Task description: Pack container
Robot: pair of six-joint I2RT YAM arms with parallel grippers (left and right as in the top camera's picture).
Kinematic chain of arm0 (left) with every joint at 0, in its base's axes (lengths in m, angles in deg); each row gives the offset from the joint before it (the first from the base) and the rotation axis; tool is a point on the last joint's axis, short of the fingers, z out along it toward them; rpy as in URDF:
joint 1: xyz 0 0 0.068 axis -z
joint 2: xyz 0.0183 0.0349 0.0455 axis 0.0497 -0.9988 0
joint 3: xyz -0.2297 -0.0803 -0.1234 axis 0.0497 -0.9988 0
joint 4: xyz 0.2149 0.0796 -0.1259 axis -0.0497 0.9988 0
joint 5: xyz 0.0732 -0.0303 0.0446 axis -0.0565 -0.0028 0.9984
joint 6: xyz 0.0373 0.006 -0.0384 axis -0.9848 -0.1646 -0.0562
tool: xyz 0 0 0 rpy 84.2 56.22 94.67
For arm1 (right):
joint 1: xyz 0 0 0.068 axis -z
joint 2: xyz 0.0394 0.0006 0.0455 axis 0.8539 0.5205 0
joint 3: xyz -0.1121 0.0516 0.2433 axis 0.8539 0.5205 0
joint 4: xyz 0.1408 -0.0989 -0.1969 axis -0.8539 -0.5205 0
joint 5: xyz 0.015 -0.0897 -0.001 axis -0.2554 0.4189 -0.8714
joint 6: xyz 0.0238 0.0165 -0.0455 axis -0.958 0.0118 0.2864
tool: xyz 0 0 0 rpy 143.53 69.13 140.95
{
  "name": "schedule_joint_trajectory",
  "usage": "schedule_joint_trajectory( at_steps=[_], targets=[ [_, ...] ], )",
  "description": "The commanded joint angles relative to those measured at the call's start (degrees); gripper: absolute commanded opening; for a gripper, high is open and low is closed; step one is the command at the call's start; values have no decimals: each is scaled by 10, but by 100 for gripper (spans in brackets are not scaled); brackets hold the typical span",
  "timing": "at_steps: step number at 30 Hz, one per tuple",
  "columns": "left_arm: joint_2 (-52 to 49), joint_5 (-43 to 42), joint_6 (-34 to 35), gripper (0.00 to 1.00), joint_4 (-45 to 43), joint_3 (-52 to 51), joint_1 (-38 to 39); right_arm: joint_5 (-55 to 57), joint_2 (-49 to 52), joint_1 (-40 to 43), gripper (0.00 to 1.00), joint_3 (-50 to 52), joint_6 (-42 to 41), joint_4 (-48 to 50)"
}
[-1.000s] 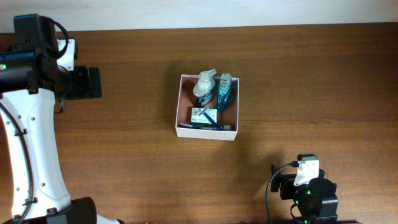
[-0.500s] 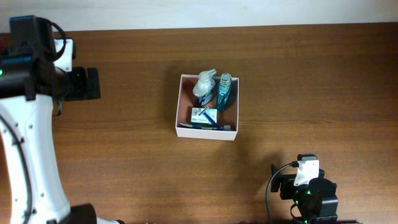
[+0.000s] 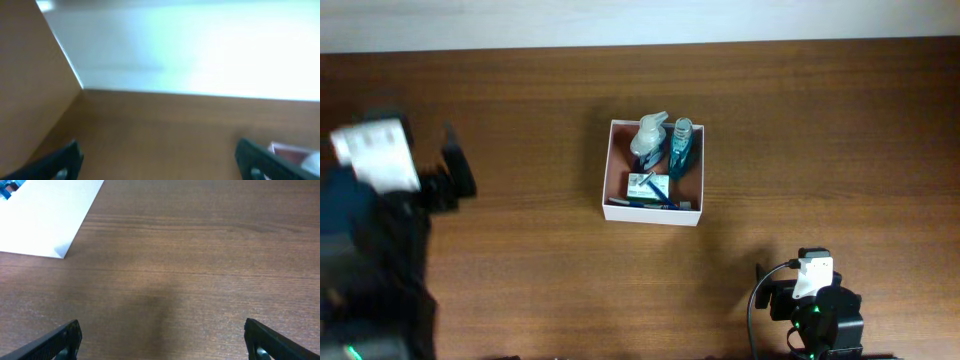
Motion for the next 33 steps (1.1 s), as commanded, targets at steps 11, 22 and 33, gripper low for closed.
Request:
schedule_joint_trajectory(
  at_steps=[11,22,33],
  targets=[
    [349,-91,0,99,-95,-461,0,-3,-6,5,99,5,2,1],
    [416,-91,0,99,-96,-572,0,-3,-6,5,99,5,2,1],
    [435,-89,-1,100,-100,-617,-1,-3,-6,5,99,5,2,1]
  ],
)
